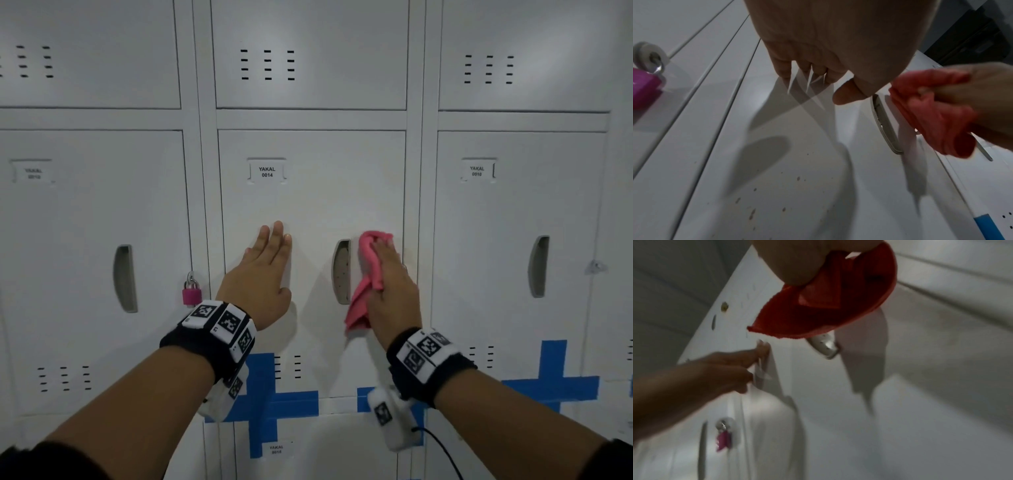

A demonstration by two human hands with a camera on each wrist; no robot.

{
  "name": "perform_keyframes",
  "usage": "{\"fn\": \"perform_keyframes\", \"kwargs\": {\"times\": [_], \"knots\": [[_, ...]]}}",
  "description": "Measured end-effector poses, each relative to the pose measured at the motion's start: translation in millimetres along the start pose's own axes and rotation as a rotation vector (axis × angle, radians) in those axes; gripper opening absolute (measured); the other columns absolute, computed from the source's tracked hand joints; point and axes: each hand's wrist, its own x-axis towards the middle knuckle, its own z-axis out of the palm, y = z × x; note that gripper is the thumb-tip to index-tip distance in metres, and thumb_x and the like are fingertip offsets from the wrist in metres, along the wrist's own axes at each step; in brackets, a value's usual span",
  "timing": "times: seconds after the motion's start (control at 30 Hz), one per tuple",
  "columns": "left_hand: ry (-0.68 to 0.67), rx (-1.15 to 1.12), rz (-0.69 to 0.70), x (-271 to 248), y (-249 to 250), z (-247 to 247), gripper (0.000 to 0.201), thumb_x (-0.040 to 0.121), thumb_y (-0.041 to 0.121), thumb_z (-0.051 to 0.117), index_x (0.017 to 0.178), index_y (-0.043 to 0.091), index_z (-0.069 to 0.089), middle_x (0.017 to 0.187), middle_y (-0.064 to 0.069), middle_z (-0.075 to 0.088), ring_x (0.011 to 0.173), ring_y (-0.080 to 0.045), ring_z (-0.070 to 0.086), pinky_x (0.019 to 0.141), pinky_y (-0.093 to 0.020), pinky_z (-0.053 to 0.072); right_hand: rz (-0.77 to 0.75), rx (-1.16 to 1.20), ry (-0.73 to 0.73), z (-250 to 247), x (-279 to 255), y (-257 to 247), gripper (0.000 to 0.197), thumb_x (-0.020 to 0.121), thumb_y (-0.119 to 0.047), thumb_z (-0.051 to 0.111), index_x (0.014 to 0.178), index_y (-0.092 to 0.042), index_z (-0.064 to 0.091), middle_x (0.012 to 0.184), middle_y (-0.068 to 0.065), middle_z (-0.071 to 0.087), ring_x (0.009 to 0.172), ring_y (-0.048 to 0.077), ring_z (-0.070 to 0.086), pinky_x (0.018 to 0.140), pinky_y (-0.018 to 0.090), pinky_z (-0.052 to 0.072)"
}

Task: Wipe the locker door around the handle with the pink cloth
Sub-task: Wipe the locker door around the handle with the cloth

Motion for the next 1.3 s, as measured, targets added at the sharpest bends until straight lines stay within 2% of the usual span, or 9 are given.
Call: {"fn": "perform_keyframes", "kwargs": {"times": [0.1,0.2,0.27,0.63,0.73,0.83,0.97,1.1,1.3], "knots": [[0.002,-0.005,0.005,0,0,0,0.082,0.09,0.027,0.043,0.151,0.02,-0.012,0.155,0.004,-0.029,0.144,-0.014,-0.023,0.121,-0.036,0.007,0.04,0.133,0.035,13,16,-28,0.064,0.09,-0.006,0.033,0.146,-0.038,0.031,0.149,0.006,0.042,0.13,0.029,0.049,0.097,0.049,0.052],[0.001,0.006,0.009,1,-1,1,0.081,0.091,0.029,0.043,0.151,0.019,-0.011,0.156,0.003,-0.029,0.144,-0.015,-0.023,0.121,-0.036,0.007,-0.167,-0.197,0.009,27,16,-38,0.057,0.089,-0.011,0.034,0.145,-0.02,0.04,0.148,0.007,0.041,0.14,0.025,0.031,0.115,0.046,0.032],[0.006,0.015,0.009,1,-1,1,0.081,0.091,0.029,0.043,0.151,0.018,-0.011,0.156,0.002,-0.028,0.145,-0.016,-0.022,0.122,-0.037,0.009,-0.202,-0.383,-0.036,33,7,-37,0.061,0.087,-0.012,0.05,0.147,-0.021,0.037,0.147,0.006,0.039,0.14,0.026,0.026,0.115,0.046,0.024],[0.025,0.002,0.01,-1,-1,1,0.083,0.089,0.027,0.043,0.151,0.02,-0.011,0.157,0.004,-0.027,0.145,-0.014,-0.022,0.12,-0.036,0.017,-0.063,-0.427,-0.073,51,-8,-28,0.073,0.086,-0.017,0.057,0.151,-0.011,0.025,0.145,0.014,0.045,0.14,0.037,0.026,0.118,0.052,0.015],[0.02,0.015,0.009,0,0,3,0.084,0.089,0.029,0.044,0.151,0.018,-0.012,0.157,0.001,-0.028,0.145,-0.016,-0.022,0.121,-0.038,0.012,-0.124,-0.572,-0.071,45,-4,-30,0.072,0.08,-0.028,0.065,0.142,-0.003,0.037,0.131,0.02,0.055,0.126,0.039,0.043,0.109,0.051,0.03],[0.017,0.027,0.014,0,-1,4,0.084,0.089,0.03,0.044,0.151,0.017,-0.012,0.157,-0.001,-0.029,0.145,-0.018,-0.023,0.121,-0.039,0.007,-0.287,-0.791,-0.041,41,-3,-28,0.073,0.059,-0.027,0.082,0.12,0.004,0.058,0.107,0.022,0.066,0.102,0.039,0.061,0.092,0.049,0.05],[0.009,0.032,0.017,0,0,3,0.085,0.089,0.03,0.043,0.15,0.016,-0.014,0.156,-0.002,-0.029,0.145,-0.019,-0.024,0.121,-0.039,0.006,-0.444,-0.845,-0.138,35,-11,-20,0.053,0.065,-0.019,0.079,0.111,0.002,0.063,0.099,0.016,0.071,0.11,0.034,0.059,0.095,0.044,0.049],[0.008,0.035,0.014,0,0,3,0.085,0.088,0.029,0.043,0.15,0.017,-0.014,0.156,-0.001,-0.029,0.145,-0.019,-0.023,0.121,-0.039,0.008,-0.47,-0.788,-0.232,20,-18,-13,0.036,0.068,-0.014,0.079,0.1,-0.004,0.065,0.098,0.011,0.069,0.102,0.029,0.062,0.085,0.037,0.054],[0.012,0.031,0.014,-1,0,2,0.086,0.088,0.027,0.044,0.15,0.018,-0.015,0.156,0.0,-0.029,0.145,-0.018,-0.023,0.121,-0.038,0.01,-0.438,-0.587,-0.269,4,-24,-3,0.033,0.082,-0.011,0.069,0.114,-0.008,0.066,0.098,0.006,0.069,0.092,0.019,0.063,0.079,0.031,0.058]]}}
